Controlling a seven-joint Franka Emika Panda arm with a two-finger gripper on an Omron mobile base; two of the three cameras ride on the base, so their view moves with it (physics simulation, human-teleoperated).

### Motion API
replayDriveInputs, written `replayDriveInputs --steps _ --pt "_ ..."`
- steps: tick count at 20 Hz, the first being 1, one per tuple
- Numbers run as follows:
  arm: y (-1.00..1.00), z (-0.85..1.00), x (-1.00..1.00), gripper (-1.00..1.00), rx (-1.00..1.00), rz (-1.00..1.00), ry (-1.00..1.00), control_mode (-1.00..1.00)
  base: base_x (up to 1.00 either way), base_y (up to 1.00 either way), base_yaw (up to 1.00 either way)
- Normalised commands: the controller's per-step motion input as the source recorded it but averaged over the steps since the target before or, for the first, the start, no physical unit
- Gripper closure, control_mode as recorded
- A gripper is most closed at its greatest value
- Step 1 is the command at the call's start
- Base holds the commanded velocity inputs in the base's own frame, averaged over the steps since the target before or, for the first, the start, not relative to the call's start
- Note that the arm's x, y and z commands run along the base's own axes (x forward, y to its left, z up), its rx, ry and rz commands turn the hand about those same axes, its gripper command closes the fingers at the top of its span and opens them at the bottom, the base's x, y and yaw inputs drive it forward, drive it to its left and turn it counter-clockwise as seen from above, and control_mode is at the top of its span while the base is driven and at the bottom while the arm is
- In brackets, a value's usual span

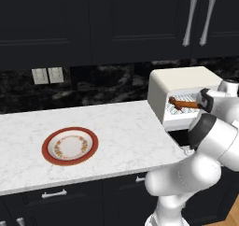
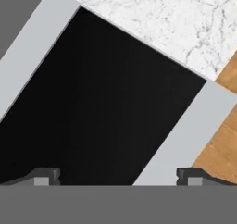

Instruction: Pick up the kebab skewer and baguette bread, and place them inside the toaster oven. Close the toaster oven door and start by setting the timer.

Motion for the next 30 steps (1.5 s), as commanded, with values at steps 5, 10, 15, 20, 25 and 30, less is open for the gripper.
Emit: replayDriveInputs --steps 5,10,15,20,25,30 --pt "0.11 -0.19 0.47 -1.0 0.0 -0.04 -0.01 -1.0 0.0 0.0 0.0" --pt "0.03 -0.32 0.36 -1.0 -0.02 0.0 0.0 -1.0 0.0 0.0 0.0" --pt "0.0 -0.27 0.38 -1.0 -0.02 0.0 0.0 -1.0 0.0 0.0 0.0" --pt "0.0 -0.12 0.39 -1.0 0.0 -0.03 0.0 -1.0 0.0 0.0 0.0" --pt "0.0 0.0 0.15 -1.0 0.0 -0.03 0.0 -1.0 0.0 0.0 0.0" --pt "0.0 0.0 0.01 -1.0 0.0 0.0 0.0 -1.0 0.0 0.0 0.0"
